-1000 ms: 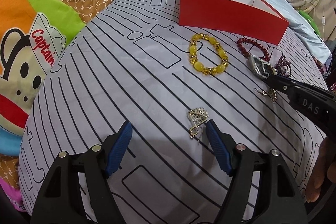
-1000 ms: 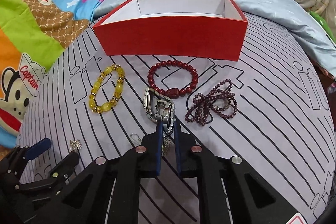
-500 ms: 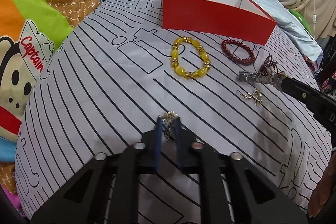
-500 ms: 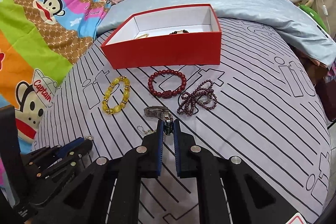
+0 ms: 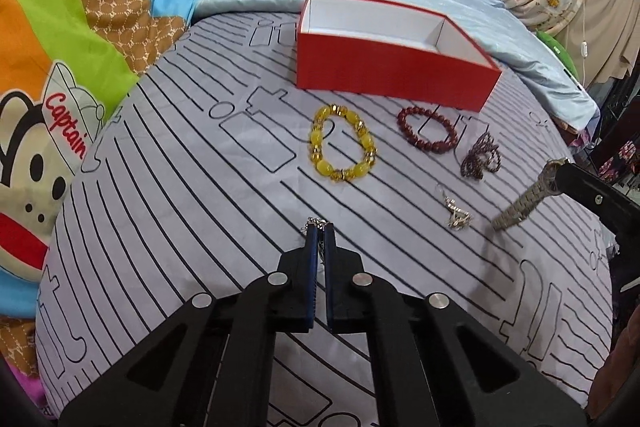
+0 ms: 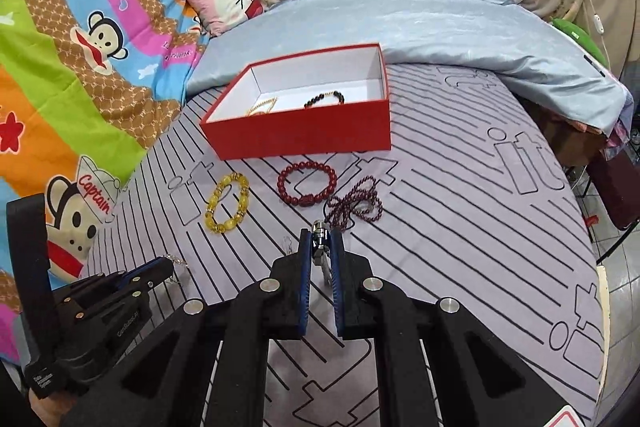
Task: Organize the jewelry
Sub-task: 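Carry the silver charm and silver watch with both tools over the red box, then open both tools to release the silver charm and watch into the box, then move the right tool to the dark red bead strand while the left tool approaches the yellow bead bracelet, then grasp the dark red bead strand with the right tool while the left tool grasps the yellow bead bracelet, then carry the bead strand and yellow bracelet with both tools into the red box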
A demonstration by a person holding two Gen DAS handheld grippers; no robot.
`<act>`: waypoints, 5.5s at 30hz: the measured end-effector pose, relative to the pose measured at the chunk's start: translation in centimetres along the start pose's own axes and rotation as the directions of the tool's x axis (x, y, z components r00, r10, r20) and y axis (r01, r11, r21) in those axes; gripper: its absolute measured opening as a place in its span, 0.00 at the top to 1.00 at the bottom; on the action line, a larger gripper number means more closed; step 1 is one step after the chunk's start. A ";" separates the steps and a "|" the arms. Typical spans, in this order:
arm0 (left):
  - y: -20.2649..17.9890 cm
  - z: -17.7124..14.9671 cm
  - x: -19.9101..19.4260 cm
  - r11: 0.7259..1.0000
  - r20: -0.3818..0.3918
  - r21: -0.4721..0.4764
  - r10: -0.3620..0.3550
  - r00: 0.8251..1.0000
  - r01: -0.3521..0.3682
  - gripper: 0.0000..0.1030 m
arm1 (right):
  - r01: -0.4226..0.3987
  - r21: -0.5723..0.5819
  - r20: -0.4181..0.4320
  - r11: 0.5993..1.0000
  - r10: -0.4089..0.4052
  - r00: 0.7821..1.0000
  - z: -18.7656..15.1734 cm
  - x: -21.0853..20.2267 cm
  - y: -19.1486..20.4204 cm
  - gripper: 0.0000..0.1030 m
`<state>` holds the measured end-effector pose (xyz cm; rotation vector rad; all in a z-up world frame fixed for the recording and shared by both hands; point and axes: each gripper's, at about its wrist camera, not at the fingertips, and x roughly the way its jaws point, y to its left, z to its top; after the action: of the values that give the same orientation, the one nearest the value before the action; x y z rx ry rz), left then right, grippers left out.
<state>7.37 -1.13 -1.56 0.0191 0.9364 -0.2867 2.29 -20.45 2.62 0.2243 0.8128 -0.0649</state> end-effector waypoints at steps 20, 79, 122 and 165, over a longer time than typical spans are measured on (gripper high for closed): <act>-0.8 13.4 -3.3 0.997 0.219 0.080 0.000 0.976 -0.018 0.97 | -0.011 -0.043 0.153 0.999 0.017 0.988 10.5 -0.1 0.4 0.91; 2.0 4.9 3.7 0.995 0.010 -0.006 0.095 0.995 -0.095 0.46 | 0.074 0.055 -0.088 0.996 -0.069 0.994 -0.5 5.3 -3.2 0.69; 0.7 5.6 8.2 0.999 -0.041 -0.024 0.028 0.999 -0.029 0.91 | 0.076 0.051 -0.074 0.996 -0.072 0.995 1.0 8.7 -2.2 0.88; -5.4 21.0 1.3 0.992 0.219 0.121 -0.053 0.974 0.027 0.91 | -0.030 -0.043 0.098 0.999 0.035 0.995 15.2 7.2 1.0 0.88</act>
<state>23.33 -9.61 10.46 0.0756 0.6972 -0.3733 18.16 -22.68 7.66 0.1933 0.7111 -0.0282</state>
